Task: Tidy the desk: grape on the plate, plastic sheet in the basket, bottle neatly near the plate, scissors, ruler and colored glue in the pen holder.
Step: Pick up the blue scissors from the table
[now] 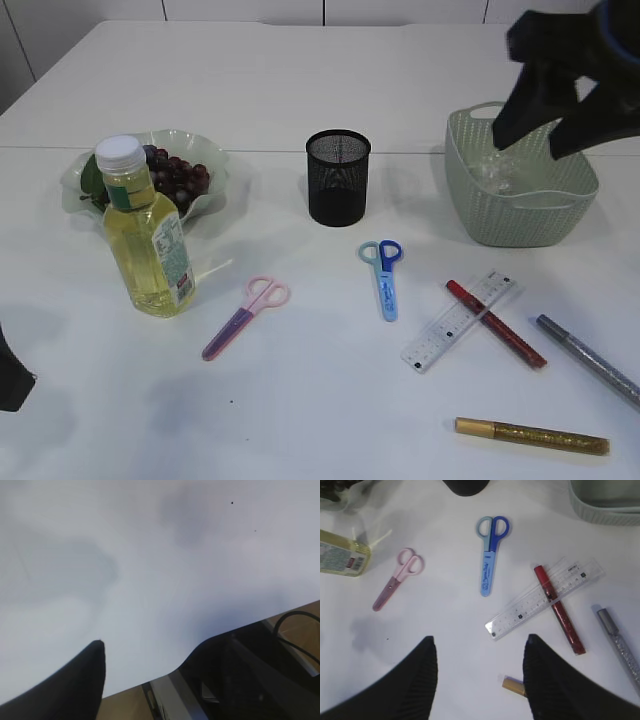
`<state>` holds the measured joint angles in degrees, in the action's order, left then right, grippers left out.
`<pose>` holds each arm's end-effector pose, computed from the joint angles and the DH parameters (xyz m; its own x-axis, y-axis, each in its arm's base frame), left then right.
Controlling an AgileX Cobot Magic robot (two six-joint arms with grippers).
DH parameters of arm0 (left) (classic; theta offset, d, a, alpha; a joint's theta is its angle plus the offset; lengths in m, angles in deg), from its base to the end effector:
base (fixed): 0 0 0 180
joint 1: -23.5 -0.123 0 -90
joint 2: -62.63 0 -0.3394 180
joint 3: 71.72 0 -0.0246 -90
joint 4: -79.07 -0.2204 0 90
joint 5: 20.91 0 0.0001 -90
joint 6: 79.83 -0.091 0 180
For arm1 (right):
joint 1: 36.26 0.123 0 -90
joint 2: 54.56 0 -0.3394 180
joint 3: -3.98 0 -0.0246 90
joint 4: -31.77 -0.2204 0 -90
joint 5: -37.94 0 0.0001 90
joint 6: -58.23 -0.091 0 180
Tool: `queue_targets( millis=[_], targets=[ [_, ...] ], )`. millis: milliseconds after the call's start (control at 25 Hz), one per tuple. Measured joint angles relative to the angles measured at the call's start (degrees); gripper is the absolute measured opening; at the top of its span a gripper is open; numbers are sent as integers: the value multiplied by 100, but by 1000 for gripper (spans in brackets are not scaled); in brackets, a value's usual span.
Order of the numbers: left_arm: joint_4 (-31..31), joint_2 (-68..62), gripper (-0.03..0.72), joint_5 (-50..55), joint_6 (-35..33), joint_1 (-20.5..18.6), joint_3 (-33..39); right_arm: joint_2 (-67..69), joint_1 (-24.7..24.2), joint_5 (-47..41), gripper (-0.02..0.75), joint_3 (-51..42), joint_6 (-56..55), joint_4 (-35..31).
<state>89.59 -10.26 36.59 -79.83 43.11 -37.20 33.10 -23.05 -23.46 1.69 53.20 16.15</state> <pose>0.1289 -0.0608 0.3183 -0.9399 0.2307 -0.2517 0.2785 0.9445 -0.1742 0.2385 0.0781 0.4100 -0.8997 0.0074 -0.4364 -0.1420 0.9405 0.3087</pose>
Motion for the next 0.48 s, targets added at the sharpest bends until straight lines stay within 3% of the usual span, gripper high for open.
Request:
queue_targets(
  millis=[160,480],
  targets=[
    [135,-42,531,-160,0,0,0,1033,391,-261,438,793,-413,526],
    [261,-42,531,-158,0,0,0,2700,530,-773,438,2364,-484,1111]
  ],
)
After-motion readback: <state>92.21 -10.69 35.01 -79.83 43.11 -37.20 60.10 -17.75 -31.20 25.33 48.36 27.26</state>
